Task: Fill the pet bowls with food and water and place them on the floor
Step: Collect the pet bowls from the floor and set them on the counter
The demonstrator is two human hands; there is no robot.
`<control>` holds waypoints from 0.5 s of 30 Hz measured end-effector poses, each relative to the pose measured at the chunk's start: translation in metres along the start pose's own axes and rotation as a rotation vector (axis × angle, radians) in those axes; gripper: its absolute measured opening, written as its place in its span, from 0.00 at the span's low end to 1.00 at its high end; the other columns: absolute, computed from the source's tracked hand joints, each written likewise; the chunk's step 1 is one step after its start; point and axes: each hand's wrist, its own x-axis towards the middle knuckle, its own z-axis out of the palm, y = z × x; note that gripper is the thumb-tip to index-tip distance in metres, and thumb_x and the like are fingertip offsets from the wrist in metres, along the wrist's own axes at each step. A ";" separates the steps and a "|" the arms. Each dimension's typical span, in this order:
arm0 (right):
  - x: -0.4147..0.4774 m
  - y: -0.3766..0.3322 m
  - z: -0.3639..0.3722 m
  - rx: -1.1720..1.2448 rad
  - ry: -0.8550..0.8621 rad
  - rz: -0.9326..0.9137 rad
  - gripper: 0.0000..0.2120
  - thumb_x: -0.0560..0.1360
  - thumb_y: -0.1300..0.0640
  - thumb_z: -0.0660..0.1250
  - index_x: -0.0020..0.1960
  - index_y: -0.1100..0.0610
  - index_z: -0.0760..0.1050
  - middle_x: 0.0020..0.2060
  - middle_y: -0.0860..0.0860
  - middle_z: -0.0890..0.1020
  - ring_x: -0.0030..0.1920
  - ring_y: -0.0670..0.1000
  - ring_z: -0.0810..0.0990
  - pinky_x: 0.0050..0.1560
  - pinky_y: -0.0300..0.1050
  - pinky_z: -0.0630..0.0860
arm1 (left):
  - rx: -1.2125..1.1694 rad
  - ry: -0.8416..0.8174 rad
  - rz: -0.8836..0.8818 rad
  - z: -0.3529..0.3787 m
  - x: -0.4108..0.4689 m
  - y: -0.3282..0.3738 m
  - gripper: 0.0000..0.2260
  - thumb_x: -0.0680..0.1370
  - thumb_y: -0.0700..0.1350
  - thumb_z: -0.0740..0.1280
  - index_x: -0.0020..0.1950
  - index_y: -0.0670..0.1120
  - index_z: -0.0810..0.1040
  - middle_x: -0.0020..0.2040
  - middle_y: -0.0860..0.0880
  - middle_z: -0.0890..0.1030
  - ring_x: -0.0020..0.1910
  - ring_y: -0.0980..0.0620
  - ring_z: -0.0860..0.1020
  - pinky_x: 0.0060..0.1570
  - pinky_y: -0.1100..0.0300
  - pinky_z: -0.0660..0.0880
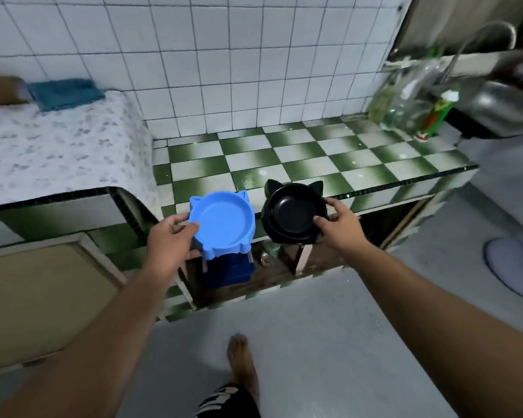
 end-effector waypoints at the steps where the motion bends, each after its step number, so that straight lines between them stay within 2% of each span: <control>1: 0.017 0.001 -0.004 -0.017 0.012 0.000 0.23 0.79 0.61 0.67 0.72 0.52 0.69 0.43 0.55 0.80 0.39 0.49 0.82 0.23 0.33 0.73 | -0.007 -0.014 -0.005 0.014 0.015 0.001 0.09 0.81 0.39 0.70 0.60 0.45 0.79 0.47 0.49 0.84 0.39 0.48 0.83 0.28 0.60 0.80; 4: 0.070 -0.003 -0.014 -0.042 0.052 0.005 0.24 0.79 0.59 0.67 0.73 0.50 0.68 0.44 0.54 0.80 0.40 0.50 0.82 0.25 0.35 0.75 | -0.016 -0.054 -0.014 0.055 0.057 0.011 0.09 0.80 0.38 0.70 0.59 0.45 0.78 0.48 0.49 0.85 0.40 0.49 0.84 0.29 0.59 0.80; 6: 0.105 -0.011 -0.020 -0.049 0.060 0.021 0.23 0.80 0.59 0.66 0.73 0.49 0.68 0.44 0.54 0.80 0.41 0.51 0.83 0.27 0.38 0.78 | -0.002 -0.063 -0.026 0.081 0.090 0.017 0.10 0.80 0.38 0.70 0.61 0.44 0.79 0.50 0.47 0.85 0.42 0.46 0.85 0.32 0.55 0.82; 8: 0.137 -0.016 -0.025 -0.012 0.071 0.065 0.23 0.80 0.60 0.66 0.73 0.49 0.68 0.44 0.54 0.79 0.43 0.55 0.84 0.34 0.51 0.84 | 0.027 -0.068 -0.055 0.103 0.119 0.024 0.11 0.80 0.38 0.70 0.62 0.44 0.78 0.52 0.45 0.85 0.42 0.44 0.85 0.35 0.52 0.83; 10: 0.171 -0.021 -0.032 -0.001 0.084 0.093 0.22 0.80 0.61 0.65 0.73 0.50 0.68 0.43 0.54 0.77 0.44 0.57 0.83 0.38 0.61 0.84 | 0.035 -0.081 -0.075 0.126 0.149 0.030 0.11 0.80 0.38 0.70 0.62 0.44 0.78 0.53 0.43 0.84 0.41 0.44 0.84 0.33 0.53 0.83; 12: 0.202 -0.024 -0.036 0.002 0.089 0.116 0.23 0.80 0.61 0.65 0.73 0.50 0.68 0.44 0.53 0.77 0.44 0.56 0.82 0.36 0.58 0.84 | 0.061 -0.078 -0.084 0.146 0.175 0.036 0.11 0.80 0.38 0.70 0.61 0.43 0.78 0.55 0.42 0.84 0.42 0.43 0.84 0.33 0.53 0.84; 14: 0.235 -0.026 -0.038 -0.015 0.083 0.121 0.22 0.81 0.60 0.64 0.74 0.49 0.68 0.48 0.54 0.78 0.45 0.57 0.82 0.33 0.52 0.84 | 0.083 -0.059 -0.076 0.166 0.201 0.040 0.10 0.79 0.38 0.71 0.60 0.43 0.79 0.55 0.41 0.84 0.43 0.43 0.84 0.37 0.49 0.85; 15: 0.252 -0.026 -0.039 -0.029 0.077 0.118 0.22 0.80 0.60 0.64 0.73 0.50 0.68 0.51 0.56 0.78 0.46 0.59 0.82 0.33 0.53 0.84 | 0.097 -0.046 -0.077 0.176 0.214 0.042 0.10 0.79 0.38 0.71 0.60 0.43 0.79 0.55 0.41 0.84 0.43 0.43 0.84 0.39 0.47 0.85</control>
